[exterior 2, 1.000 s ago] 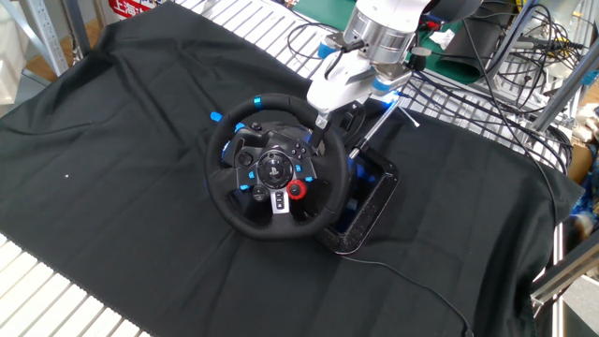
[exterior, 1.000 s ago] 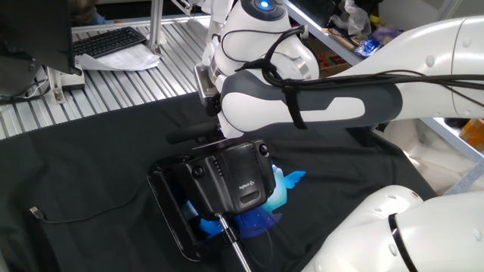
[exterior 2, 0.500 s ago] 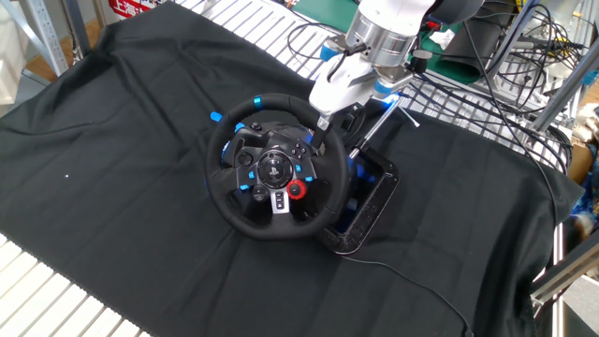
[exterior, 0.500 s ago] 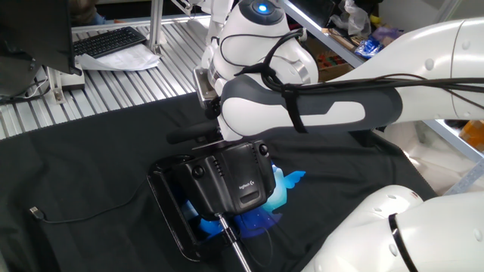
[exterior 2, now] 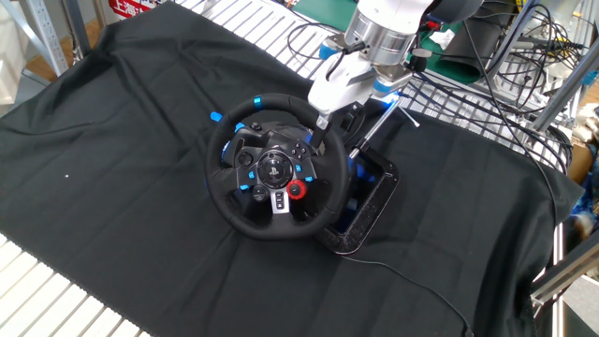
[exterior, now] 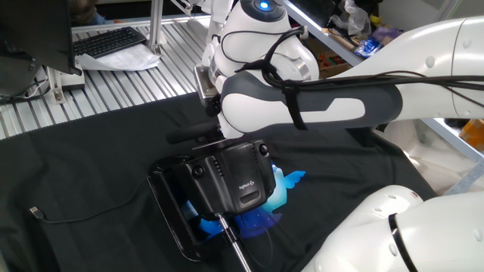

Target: Rotate the steering wheel 90 degrees counterclockwise

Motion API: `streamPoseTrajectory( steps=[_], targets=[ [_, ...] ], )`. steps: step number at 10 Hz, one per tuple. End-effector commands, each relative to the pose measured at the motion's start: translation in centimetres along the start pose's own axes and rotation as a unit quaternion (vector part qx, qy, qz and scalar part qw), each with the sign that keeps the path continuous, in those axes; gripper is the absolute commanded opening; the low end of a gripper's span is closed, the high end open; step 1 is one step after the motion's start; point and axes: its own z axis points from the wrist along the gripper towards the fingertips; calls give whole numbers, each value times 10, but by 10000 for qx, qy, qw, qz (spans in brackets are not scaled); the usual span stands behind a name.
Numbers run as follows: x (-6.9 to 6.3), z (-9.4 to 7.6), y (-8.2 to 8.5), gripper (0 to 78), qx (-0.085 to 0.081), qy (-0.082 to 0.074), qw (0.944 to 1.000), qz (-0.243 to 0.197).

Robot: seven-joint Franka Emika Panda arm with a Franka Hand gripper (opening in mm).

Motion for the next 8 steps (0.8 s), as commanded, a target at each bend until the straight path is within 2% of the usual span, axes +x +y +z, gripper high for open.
streamPoseTrajectory(
  steps=[1,8],
  targets=[
    [15,37,-35,775,-335,-284,9990,-128],
    [15,38,-36,775,-326,-265,9990,-165]
  ],
)
